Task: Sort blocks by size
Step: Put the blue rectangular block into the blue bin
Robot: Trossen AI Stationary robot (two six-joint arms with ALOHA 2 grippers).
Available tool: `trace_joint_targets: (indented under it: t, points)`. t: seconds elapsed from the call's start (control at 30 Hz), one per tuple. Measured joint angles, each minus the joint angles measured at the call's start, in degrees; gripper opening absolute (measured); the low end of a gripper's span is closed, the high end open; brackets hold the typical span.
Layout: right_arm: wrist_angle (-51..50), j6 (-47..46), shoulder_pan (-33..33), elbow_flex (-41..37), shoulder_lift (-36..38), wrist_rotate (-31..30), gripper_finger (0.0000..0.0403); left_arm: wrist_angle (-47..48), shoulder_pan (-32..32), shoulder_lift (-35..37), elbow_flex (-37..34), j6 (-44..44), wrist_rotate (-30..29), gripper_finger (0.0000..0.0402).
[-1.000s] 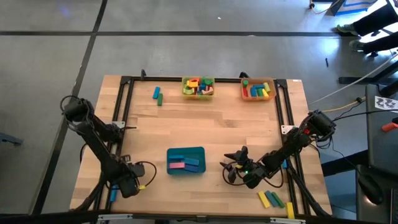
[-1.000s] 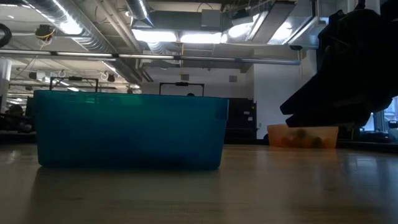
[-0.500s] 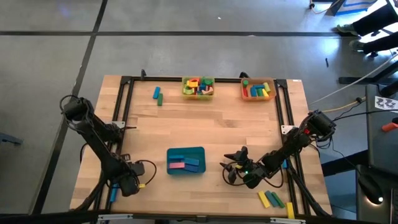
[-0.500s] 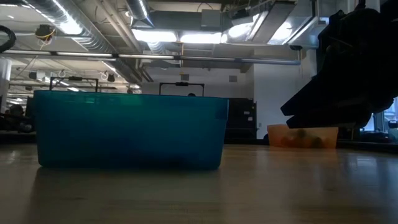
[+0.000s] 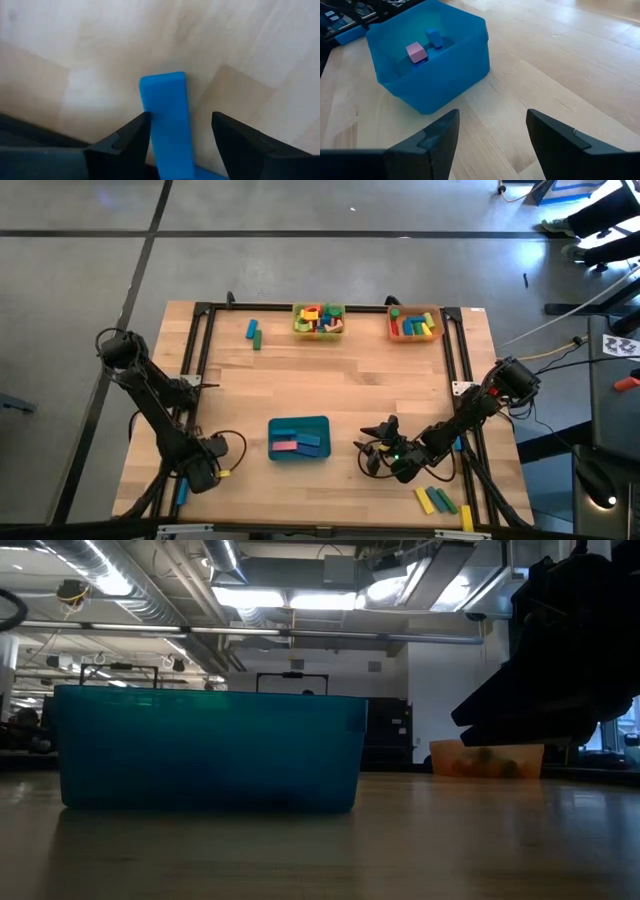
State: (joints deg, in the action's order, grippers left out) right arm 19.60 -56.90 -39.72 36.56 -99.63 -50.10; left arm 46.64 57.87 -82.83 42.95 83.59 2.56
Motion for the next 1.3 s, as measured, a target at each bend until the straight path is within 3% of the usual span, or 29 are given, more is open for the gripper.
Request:
trace_joint_targets:
  t: [0.33, 0.63, 0.73, 1.1, 1.3]
  points:
    - [0.04, 0.00, -0.01, 0.00, 0.00, 0.17, 0.0234, -5.00, 0.54, -0.13, -5.81, -0.22, -0.22, 0.0198]
    - [-0.09, 0.06, 0.01, 0.00, 0.00, 0.12, 0.0234, -4.58, 0.59, -0.17, -5.84, -4.07, -2.21, 0.0122]
    - [-0.08, 0.13, 0.01, 0.00, 0.00, 0.12, 0.0234, -4.68, 0.61, -0.20, -5.84, -5.30, -2.78, 0.0117]
    - [-0.11, 0.15, 0.01, 0.00, 0.00, 0.06, 0.0234, 1.22, -0.28, 2.11, 0.57, -9.04, -5.68, 0.0117]
    - [-0.05, -0.08, 0.01, 0.00, 0.00, 0.06, 0.0234, 4.18, -2.54, 5.07, 4.69, -13.74, -11.34, 0.0119]
